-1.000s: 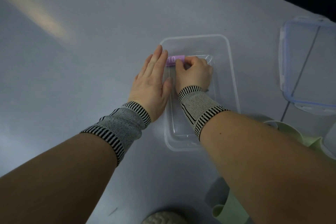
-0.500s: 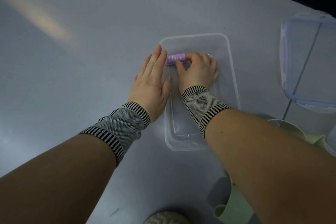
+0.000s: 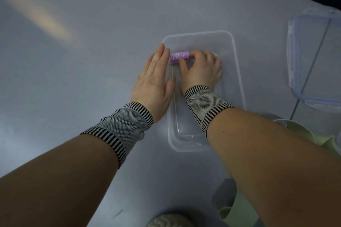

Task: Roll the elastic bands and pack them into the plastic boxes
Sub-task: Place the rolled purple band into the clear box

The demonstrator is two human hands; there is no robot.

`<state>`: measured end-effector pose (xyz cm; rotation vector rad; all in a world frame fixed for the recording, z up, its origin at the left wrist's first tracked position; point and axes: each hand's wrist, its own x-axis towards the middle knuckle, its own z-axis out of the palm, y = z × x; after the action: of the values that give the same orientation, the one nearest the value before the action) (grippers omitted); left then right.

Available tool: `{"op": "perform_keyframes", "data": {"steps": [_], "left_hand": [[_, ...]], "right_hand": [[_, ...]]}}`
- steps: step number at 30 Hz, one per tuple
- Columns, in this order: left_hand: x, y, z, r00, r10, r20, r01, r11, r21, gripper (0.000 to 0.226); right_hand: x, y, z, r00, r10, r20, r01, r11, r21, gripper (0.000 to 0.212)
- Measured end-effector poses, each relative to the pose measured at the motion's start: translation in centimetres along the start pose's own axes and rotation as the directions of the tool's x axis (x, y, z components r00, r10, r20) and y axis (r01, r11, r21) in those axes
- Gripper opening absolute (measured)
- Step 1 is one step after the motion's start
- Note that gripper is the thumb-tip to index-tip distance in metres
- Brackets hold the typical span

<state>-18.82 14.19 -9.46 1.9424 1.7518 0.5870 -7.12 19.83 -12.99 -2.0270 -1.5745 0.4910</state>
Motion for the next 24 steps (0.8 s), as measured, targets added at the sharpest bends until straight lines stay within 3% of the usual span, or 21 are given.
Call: {"op": "perform_keyframes", "data": {"steps": [24], "left_hand": [[-0.04, -0.09, -0.03, 1.000, 0.012, 0.004, -0.012, 1.000, 0.003, 0.066]], "right_hand": [[-0.11, 0.23, 0.24, 1.000, -0.007, -0.020, 0.008, 1.000, 0.014, 0.028]]}}
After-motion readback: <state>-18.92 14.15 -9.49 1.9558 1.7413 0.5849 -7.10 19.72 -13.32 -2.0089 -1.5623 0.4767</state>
